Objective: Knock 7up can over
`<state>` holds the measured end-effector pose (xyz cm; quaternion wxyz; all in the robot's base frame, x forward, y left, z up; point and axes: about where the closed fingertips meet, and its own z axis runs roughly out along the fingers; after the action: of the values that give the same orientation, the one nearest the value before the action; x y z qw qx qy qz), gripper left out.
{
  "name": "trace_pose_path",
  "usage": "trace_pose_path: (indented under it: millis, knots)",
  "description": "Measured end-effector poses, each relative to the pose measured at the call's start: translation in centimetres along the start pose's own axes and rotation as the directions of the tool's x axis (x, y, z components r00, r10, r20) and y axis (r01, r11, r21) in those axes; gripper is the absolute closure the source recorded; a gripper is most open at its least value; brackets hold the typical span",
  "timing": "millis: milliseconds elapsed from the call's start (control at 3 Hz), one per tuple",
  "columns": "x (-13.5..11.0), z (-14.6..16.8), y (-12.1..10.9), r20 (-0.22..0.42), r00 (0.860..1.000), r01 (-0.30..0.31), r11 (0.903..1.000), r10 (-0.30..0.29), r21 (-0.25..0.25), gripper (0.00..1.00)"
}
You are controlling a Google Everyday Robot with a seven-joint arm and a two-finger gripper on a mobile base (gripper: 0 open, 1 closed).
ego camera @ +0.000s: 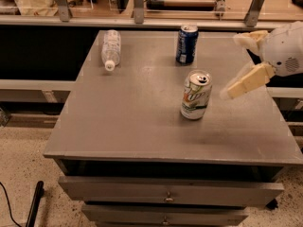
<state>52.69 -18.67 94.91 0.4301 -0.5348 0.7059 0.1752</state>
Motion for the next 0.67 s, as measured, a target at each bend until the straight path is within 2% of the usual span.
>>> trace_pose_path:
  millis: [333,667]
  knots:
    - [-0.3,1.6,1.4,0.113,0.993,-0.021,0.9982,0.027,-0.056,0.00]
    - [-0.7,3.0,3.2,0.203,0.978,-0.017,0.9938,0.039,-0.109,0.00]
